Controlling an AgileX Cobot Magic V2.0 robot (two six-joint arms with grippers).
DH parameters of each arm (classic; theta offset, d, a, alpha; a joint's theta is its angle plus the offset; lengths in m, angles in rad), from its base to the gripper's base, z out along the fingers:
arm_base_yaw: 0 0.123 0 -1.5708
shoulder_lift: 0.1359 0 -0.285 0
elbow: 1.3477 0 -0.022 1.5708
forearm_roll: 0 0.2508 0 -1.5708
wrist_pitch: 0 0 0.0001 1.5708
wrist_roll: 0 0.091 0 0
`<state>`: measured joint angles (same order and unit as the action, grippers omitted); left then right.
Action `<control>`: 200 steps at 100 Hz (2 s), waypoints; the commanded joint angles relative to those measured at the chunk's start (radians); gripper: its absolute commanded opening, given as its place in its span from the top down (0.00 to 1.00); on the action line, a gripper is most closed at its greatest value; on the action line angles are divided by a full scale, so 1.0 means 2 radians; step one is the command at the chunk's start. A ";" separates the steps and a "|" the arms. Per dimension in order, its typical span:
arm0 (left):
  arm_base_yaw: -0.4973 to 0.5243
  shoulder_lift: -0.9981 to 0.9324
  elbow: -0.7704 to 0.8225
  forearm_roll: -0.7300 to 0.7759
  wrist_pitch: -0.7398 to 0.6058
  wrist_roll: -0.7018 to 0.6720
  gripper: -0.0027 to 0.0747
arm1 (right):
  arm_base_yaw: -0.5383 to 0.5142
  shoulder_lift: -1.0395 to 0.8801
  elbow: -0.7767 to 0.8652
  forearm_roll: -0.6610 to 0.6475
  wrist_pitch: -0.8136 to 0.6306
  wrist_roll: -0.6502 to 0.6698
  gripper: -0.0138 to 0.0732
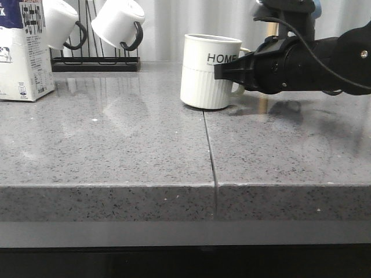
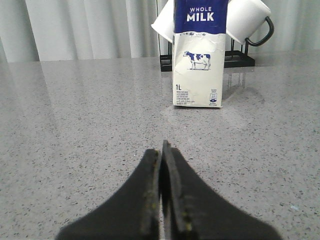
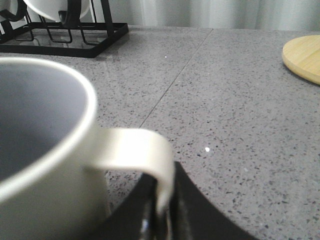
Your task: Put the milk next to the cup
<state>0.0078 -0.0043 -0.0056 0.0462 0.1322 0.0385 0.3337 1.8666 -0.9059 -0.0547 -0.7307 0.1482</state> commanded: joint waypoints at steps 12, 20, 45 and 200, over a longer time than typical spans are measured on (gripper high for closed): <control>0.000 -0.015 0.023 0.000 -0.038 -0.001 0.99 | 0.000 -0.027 -0.014 -0.007 -0.034 -0.001 0.62; 0.000 -0.015 0.023 0.000 -0.038 -0.001 0.99 | 0.000 -0.030 -0.014 -0.007 -0.034 0.000 0.62; 0.000 -0.015 0.023 0.000 -0.038 -0.001 0.99 | 0.000 -0.050 -0.011 -0.013 -0.002 0.000 0.62; 0.000 -0.015 0.023 0.000 -0.039 -0.001 0.99 | -0.001 -0.781 0.279 -0.022 0.443 0.000 0.91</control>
<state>0.0078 -0.0043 -0.0056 0.0462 0.1322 0.0385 0.3337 0.3603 -0.3222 -0.0911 0.1512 0.1497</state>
